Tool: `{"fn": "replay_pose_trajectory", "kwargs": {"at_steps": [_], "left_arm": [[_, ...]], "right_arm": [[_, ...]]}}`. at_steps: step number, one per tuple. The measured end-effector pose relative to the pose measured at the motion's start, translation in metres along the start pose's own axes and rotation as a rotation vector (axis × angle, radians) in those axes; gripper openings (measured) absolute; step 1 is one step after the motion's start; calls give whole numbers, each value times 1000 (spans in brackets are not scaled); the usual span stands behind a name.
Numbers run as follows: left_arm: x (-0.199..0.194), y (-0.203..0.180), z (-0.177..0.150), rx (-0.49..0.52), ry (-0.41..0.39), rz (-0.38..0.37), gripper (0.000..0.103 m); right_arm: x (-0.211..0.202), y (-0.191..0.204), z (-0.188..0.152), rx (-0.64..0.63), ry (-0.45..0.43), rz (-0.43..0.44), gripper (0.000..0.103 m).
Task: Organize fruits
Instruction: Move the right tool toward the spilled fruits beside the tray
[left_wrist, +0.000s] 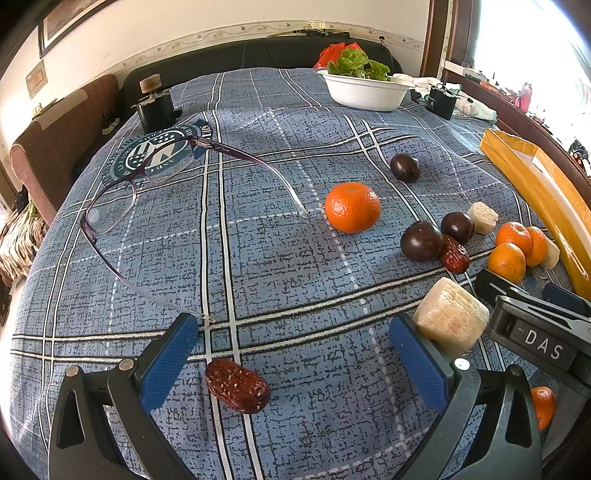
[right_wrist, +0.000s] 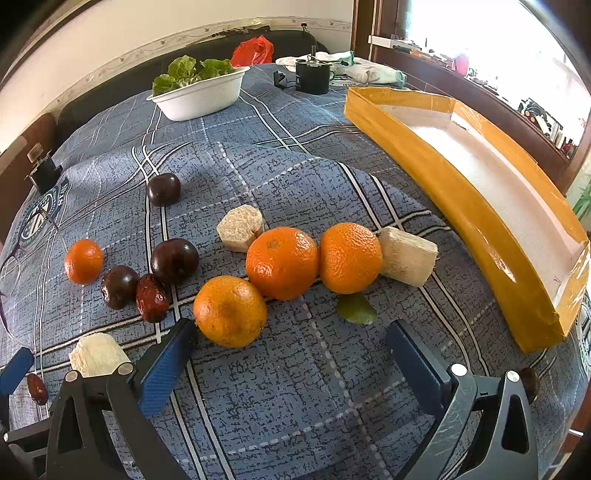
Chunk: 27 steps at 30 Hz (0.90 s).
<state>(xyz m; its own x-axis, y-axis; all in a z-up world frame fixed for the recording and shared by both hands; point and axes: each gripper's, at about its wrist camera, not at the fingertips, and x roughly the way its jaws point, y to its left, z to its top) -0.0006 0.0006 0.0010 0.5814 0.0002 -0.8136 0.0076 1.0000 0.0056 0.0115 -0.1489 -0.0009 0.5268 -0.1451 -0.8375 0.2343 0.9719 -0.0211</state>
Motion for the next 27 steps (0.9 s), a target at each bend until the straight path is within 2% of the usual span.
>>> {"fn": "replay_pose_trajectory", "kwargs": {"at_steps": [15, 24, 27], "left_arm": [[0, 0, 0, 0, 0, 0, 103], [0, 0, 0, 0, 0, 0, 103], [0, 0, 0, 0, 0, 0, 103]], "right_arm": [[2, 1, 2, -11, 22, 5, 103], [3, -10, 12, -217, 156, 150, 103], [-5, -22, 13, -206, 190, 272, 99]]}}
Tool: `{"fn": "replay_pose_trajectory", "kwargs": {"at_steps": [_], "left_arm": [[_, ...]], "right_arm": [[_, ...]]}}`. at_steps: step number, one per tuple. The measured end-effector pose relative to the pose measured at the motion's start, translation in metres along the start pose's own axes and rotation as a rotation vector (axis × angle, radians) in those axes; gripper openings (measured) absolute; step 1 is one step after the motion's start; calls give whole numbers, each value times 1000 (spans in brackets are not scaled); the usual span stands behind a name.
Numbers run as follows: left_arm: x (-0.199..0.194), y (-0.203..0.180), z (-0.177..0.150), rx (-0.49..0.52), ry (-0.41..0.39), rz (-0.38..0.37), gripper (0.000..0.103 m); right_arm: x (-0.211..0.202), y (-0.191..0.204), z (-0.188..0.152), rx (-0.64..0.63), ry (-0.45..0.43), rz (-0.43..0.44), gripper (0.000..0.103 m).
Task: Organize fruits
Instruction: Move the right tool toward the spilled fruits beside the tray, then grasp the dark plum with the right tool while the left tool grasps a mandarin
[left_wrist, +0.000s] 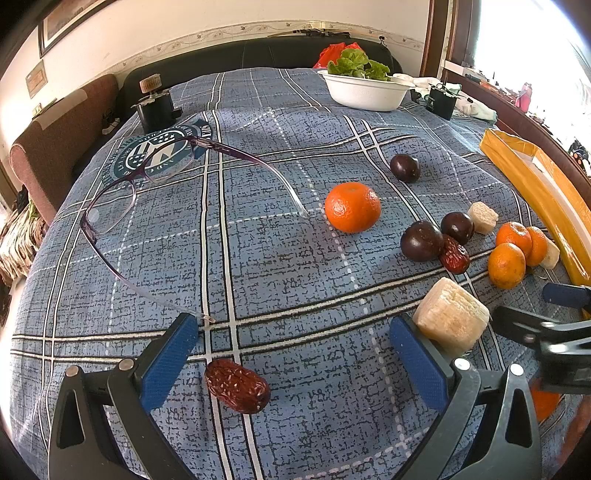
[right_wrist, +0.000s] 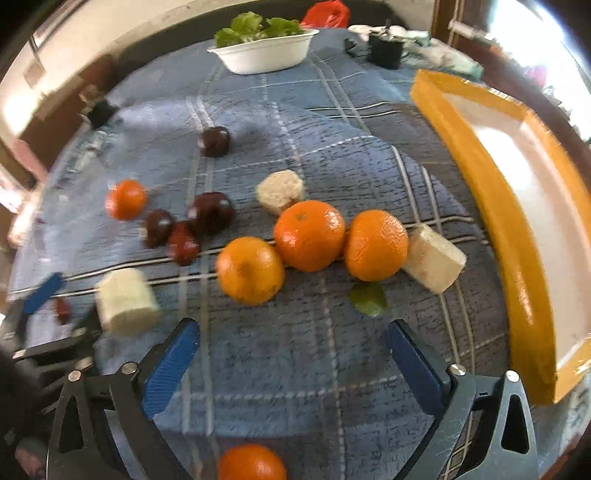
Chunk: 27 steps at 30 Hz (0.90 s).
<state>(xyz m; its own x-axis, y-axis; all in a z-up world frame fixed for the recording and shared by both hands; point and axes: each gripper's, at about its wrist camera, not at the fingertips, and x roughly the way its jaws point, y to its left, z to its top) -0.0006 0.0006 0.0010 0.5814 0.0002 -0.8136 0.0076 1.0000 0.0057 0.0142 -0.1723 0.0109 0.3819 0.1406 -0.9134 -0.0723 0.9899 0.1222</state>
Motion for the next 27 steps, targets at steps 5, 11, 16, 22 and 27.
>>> {"fn": "replay_pose_trajectory", "kwargs": {"at_steps": [5, 11, 16, 22, 27], "left_arm": [[0, 0, 0, 0, 0, 0, 103], [0, 0, 0, 0, 0, 0, 103], [0, 0, 0, 0, 0, 0, 103], [0, 0, 0, 0, 0, 0, 103], [0, 0, 0, 0, 0, 0, 103]], "right_arm": [[-42, -14, -4, -46, -54, 143, 95], [-96, -33, -25, -98, -151, 195, 95], [-109, -58, -43, -44, -130, 174, 95], [-114, -79, -56, -21, -106, 163, 91], [-119, -95, -60, 12, -114, 160, 81]]}}
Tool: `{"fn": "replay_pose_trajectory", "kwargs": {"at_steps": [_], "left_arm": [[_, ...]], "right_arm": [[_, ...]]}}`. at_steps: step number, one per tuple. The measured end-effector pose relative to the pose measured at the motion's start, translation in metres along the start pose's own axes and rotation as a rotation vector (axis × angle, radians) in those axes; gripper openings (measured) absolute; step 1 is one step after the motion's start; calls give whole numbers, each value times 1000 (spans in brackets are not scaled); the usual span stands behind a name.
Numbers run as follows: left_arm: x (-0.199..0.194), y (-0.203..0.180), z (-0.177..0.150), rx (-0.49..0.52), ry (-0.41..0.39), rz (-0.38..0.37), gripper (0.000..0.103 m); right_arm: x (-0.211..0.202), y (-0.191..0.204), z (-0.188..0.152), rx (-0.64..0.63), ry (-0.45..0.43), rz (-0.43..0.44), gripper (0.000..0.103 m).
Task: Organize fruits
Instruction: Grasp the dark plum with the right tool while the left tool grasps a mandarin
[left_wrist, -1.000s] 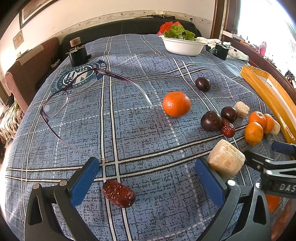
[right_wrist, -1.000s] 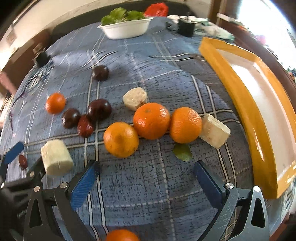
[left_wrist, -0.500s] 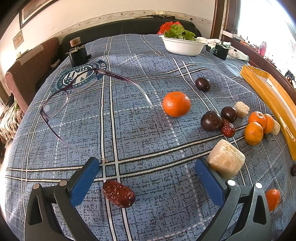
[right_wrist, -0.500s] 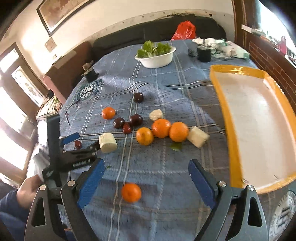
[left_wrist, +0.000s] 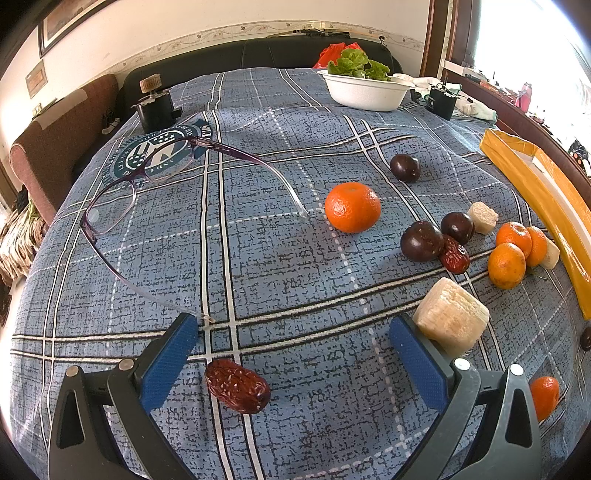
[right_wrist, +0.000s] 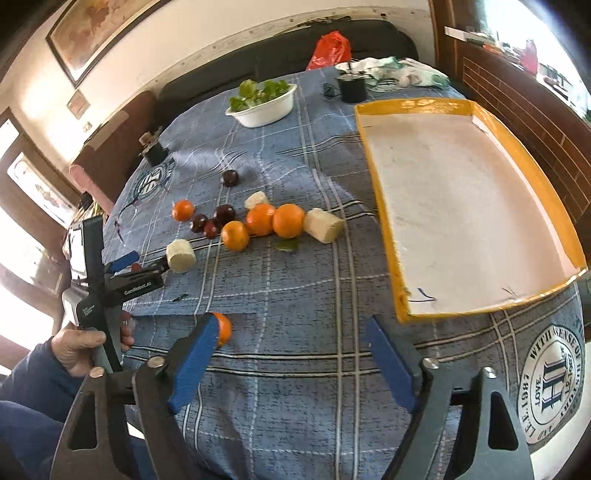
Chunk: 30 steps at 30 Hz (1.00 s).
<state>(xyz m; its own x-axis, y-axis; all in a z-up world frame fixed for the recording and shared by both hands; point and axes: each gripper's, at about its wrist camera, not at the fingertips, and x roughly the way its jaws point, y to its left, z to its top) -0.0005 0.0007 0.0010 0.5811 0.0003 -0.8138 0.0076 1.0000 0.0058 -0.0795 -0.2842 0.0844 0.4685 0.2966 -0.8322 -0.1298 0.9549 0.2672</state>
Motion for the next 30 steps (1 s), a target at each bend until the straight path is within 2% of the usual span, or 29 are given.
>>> {"fn": "replay_pose_trajectory", "kwargs": {"at_steps": [2, 6, 9, 11, 16, 18, 21, 26, 30], "left_arm": [[0, 0, 0, 0, 1, 1, 103], [-1, 0, 1, 3, 25, 3, 103], [-6, 2, -2, -5, 45, 1, 103], [-19, 2, -4, -25, 29, -23, 103], [-62, -14, -7, 10, -47, -104, 101], [-74, -29, -11, 48, -53, -161, 92], [-80, -56, -18, 118, -19, -260, 81], [-80, -79, -28, 171, 26, -339, 74], [-78, -91, -32, 203, 51, -372, 71]], "right_arm": [[-4, -10, -1, 27, -4, -3, 71], [-7, -28, -6, 50, 12, -6, 63], [-6, -39, -15, 54, 29, -5, 53], [-4, -44, -20, 49, 40, -8, 43], [2, -54, -25, 52, 58, -8, 33], [5, -57, -25, 50, 63, -14, 31], [11, -62, -24, 54, 76, -19, 31], [17, -67, -20, 49, 82, -20, 31], [26, -65, -17, 24, 98, -15, 31]]}}
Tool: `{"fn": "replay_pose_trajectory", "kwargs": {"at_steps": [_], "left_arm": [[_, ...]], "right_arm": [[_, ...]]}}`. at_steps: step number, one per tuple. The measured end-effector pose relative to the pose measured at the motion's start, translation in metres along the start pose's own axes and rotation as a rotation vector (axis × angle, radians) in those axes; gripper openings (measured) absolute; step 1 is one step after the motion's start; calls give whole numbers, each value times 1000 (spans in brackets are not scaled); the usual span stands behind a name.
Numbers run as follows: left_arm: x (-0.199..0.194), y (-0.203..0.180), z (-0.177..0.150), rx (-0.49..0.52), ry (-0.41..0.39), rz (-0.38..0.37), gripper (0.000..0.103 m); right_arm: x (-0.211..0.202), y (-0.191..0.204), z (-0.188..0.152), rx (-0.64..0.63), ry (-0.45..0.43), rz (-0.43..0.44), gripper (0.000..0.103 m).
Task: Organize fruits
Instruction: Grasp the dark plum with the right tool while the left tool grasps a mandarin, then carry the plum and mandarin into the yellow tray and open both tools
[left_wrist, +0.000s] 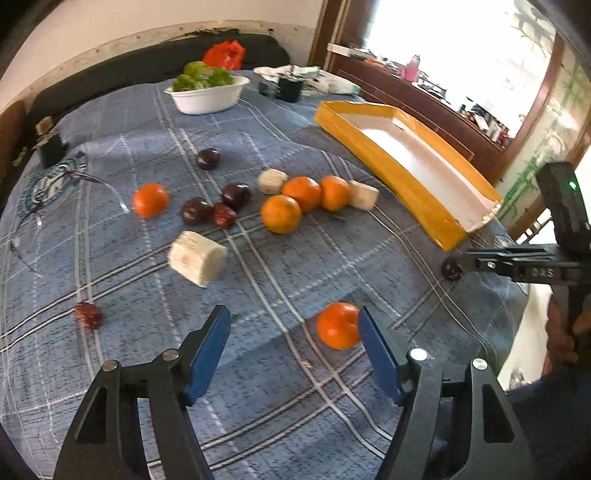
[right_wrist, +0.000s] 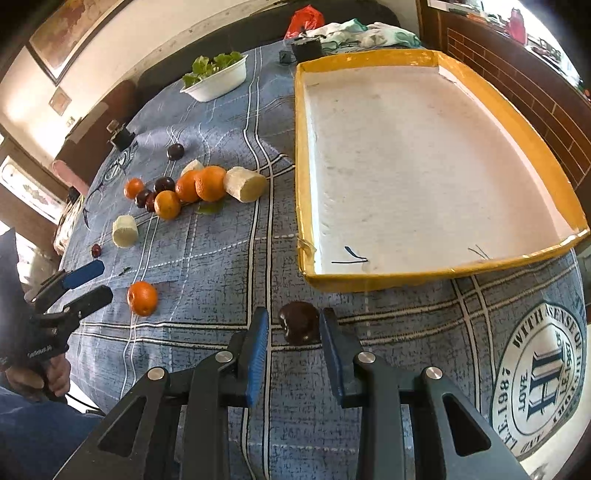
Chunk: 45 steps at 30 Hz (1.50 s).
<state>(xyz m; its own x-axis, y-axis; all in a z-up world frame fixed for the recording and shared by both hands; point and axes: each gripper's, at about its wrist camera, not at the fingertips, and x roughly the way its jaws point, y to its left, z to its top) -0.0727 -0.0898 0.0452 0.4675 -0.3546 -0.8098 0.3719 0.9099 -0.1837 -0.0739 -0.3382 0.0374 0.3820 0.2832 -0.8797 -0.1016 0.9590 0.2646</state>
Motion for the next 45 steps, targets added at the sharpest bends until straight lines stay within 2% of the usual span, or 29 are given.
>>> {"fn": "replay_pose_trajectory", "kwargs": {"at_steps": [13, 17, 22, 24, 25, 30, 34, 36, 39, 43, 45], "left_arm": [[32, -26, -4, 91, 101, -2, 71], [44, -31, -3, 108, 124, 17, 61], [47, -31, 0, 108, 105, 35, 51], [47, -31, 1, 102, 99, 22, 36], [45, -31, 1, 94, 99, 2, 33], [45, -32, 1, 82, 95, 1, 33], [45, -33, 2, 77, 95, -2, 32], [44, -34, 1, 78, 96, -3, 32], [44, -35, 1, 77, 96, -3, 32], [44, -36, 2, 71, 94, -1, 32], [43, -37, 2, 70, 92, -1, 32]], "right_arm": [[20, 0, 6, -60, 48, -23, 33], [19, 1, 5, -82, 50, -25, 33], [19, 8, 1, -127, 53, -32, 33], [20, 11, -1, -147, 57, -35, 33], [19, 12, -2, -157, 57, -37, 32], [8, 14, -3, -180, 35, -19, 31], [-23, 18, 5, -201, -26, 67, 31], [-37, 9, 17, -173, -78, 68, 31], [-37, -19, 37, -89, -114, 1, 31], [-11, -52, 47, -36, -63, -120, 31], [-2, -59, 41, -16, -38, -132, 31]]}}
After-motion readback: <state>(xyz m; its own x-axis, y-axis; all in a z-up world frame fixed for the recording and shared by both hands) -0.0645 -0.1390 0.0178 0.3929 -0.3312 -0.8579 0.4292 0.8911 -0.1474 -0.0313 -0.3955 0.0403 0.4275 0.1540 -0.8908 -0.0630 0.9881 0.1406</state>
